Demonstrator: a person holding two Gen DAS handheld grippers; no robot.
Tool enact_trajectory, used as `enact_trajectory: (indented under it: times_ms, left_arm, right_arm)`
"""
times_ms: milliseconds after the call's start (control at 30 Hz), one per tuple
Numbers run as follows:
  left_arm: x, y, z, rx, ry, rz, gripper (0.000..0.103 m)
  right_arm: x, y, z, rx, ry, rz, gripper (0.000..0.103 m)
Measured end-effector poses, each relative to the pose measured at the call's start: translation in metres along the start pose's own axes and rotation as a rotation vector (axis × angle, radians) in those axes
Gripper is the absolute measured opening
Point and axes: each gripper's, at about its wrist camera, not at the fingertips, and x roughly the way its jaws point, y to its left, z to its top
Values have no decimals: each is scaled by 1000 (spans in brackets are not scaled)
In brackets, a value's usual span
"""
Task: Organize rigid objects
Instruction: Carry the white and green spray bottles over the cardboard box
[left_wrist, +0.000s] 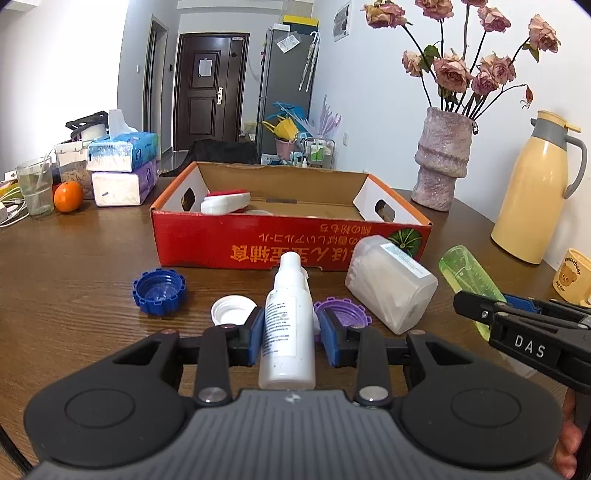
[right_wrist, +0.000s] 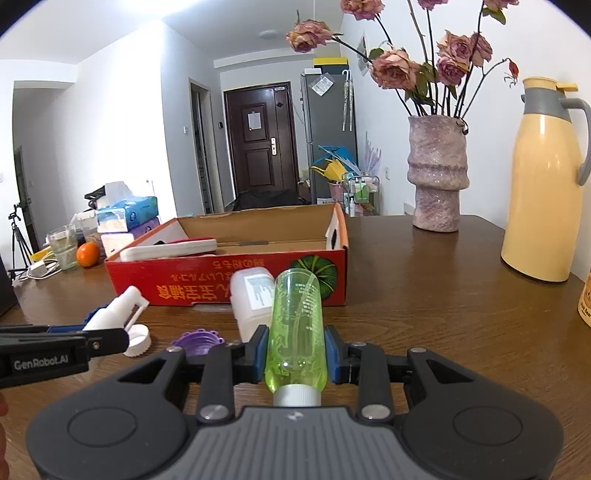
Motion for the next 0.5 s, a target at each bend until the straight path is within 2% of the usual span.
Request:
enact_trajectory:
  times_ms: [500]
  left_arm:
    - [-22,9,23,-12,-67,-7,34]
  right_arm:
    - [-12,31,18,-23,-35,38,30]
